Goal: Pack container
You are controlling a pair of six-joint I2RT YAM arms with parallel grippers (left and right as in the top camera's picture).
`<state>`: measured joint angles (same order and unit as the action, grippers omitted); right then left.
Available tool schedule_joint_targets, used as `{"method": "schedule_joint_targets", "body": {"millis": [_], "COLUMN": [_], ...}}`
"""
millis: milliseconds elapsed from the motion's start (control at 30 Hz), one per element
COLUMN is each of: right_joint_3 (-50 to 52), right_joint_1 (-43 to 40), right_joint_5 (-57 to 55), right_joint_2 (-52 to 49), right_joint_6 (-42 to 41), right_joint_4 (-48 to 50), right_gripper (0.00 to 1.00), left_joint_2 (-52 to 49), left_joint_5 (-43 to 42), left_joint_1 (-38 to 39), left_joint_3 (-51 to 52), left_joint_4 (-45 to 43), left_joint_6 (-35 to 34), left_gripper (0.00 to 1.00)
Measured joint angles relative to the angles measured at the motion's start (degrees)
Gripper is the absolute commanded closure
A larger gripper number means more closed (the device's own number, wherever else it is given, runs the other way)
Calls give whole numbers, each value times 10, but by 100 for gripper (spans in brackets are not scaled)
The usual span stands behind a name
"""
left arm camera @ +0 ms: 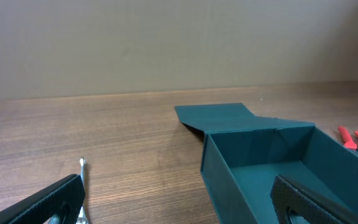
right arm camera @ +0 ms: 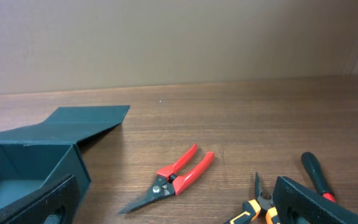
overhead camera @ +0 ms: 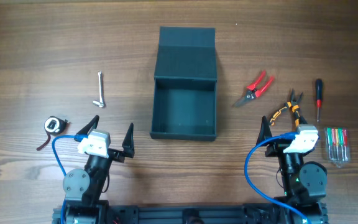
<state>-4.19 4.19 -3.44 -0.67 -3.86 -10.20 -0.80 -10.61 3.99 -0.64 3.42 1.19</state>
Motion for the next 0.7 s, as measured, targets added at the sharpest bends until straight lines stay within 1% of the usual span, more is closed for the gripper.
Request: {"method": "schedule_joint_targets", "body": {"millis": [700], "right_joint_3": [0], "right_joint_1": [0], "right_joint_5": [0], "right_joint_2": [0], "right_joint_6": [0], "right_joint_4": [0], "right_gripper": [0], "left_joint_2": [0], "left_joint_5": [0], "left_joint_1": [0], "left_joint_3": [0], "left_joint_4": [0], "left_joint_6": [0], "left_gripper": [0]}}
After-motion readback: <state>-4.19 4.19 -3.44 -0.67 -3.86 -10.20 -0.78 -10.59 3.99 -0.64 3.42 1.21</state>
